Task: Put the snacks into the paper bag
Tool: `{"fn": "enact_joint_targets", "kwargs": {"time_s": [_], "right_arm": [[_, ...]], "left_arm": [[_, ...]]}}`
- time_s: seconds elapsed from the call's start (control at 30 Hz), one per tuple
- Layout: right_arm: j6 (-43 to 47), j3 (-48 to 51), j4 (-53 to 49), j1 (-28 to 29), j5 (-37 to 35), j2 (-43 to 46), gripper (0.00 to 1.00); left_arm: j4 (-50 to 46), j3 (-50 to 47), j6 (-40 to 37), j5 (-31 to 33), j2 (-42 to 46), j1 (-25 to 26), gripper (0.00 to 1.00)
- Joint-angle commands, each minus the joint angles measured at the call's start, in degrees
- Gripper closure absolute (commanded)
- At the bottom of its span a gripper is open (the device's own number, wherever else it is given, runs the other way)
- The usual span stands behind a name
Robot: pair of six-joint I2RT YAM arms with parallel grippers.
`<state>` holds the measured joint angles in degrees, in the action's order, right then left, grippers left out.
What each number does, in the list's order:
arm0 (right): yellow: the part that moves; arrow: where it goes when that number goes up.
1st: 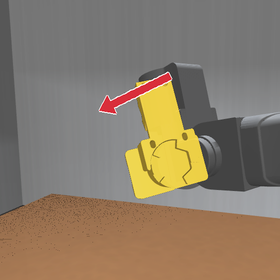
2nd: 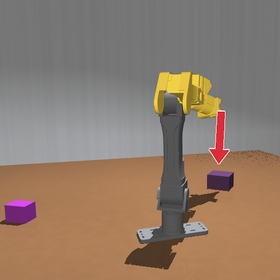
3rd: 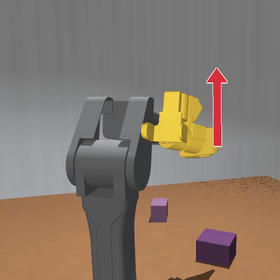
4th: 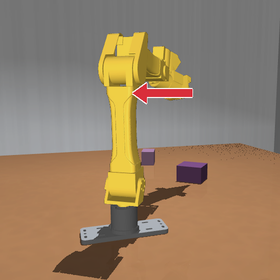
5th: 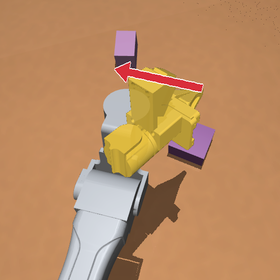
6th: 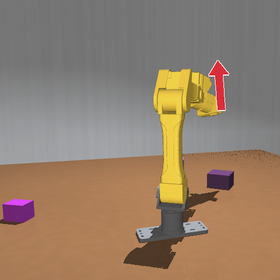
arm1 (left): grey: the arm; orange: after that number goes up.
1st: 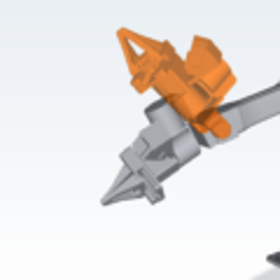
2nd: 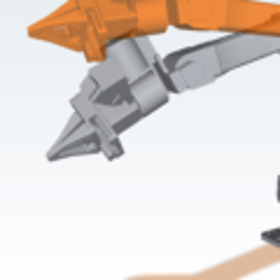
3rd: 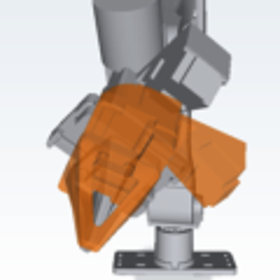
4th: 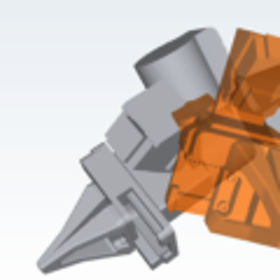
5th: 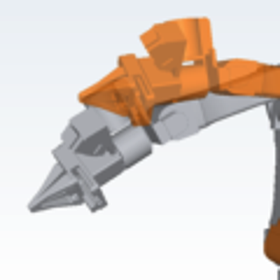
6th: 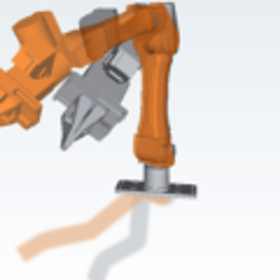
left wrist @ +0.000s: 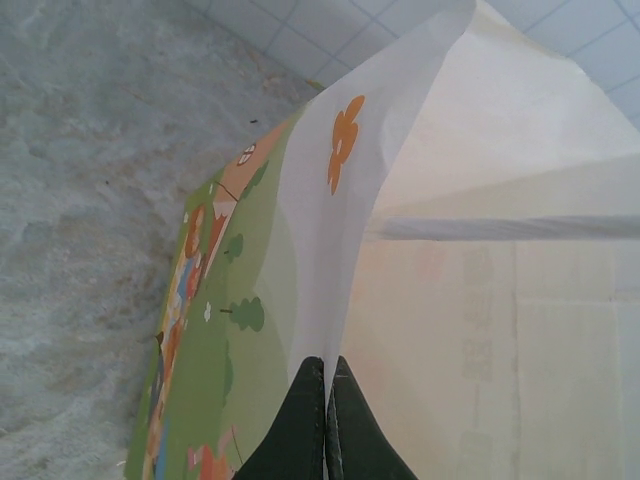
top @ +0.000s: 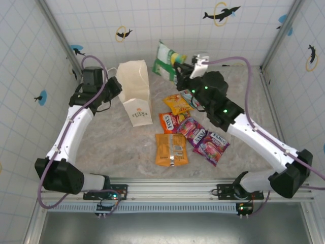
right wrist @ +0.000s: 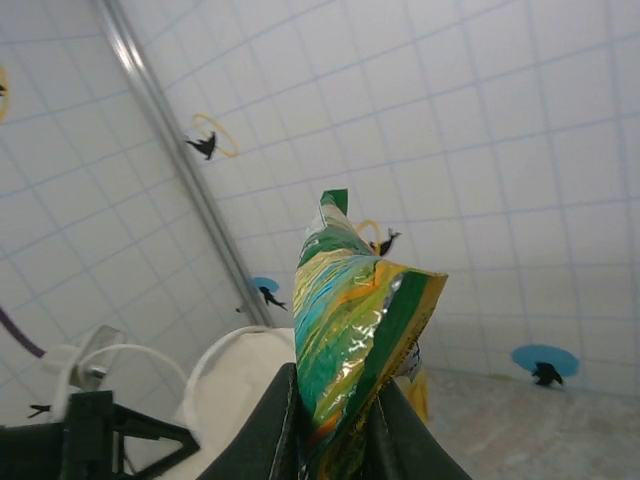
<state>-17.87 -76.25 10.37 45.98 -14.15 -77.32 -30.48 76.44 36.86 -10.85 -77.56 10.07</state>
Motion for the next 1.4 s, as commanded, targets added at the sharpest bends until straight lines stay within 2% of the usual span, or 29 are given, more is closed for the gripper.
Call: {"fn": "enact_joint_targets", "kwargs": {"time_s": [0.0, 0.3, 0.5, 0.67, 0.77, 1.0, 1.13, 1.37], "right_arm": [[5.71, -5.91, 5.56, 4.35, -5.23, -3.32, 1.00], [14.22, -11.48, 11.50, 13.99, -10.38, -8.14, 1.00], [15.65, -12.36, 13.67, 16.08, -12.47, -10.29, 1.00], [20.34, -13.65, 17.03, 18.53, -14.30, -10.55, 1.00], [21.70, -14.53, 17.01, 19.79, -15.20, -10.97, 1.00], [21.92, -17.02, 14.30, 20.35, -21.26, -14.86, 1.00], [24.07, -21.30, 11.24, 19.93, -25.84, -18.58, 1.00], [19.85, -25.53, 5.60, 16.96, -25.37, -23.27, 1.00]], "left_arm": [[-3.08, 1.96, -2.20, 1.58, -1.31, -0.11, 1.00], [-4.15, 1.32, -2.76, 0.26, -3.20, -0.04, 1.00], [-3.63, 1.25, -2.86, -1.22, -3.48, -0.04, 0.88], [-2.89, 1.49, -2.77, -2.52, -2.78, 0.01, 0.73], [-2.84, 1.75, -2.89, -2.60, -2.27, -0.04, 0.71], [-0.95, 0.82, -2.68, -2.59, -0.13, 0.00, 0.77], [-0.90, 0.39, -2.55, -3.16, -0.11, -0.02, 0.86], [-0.45, -0.19, -2.34, -4.00, -0.32, -0.05, 0.98]]}}
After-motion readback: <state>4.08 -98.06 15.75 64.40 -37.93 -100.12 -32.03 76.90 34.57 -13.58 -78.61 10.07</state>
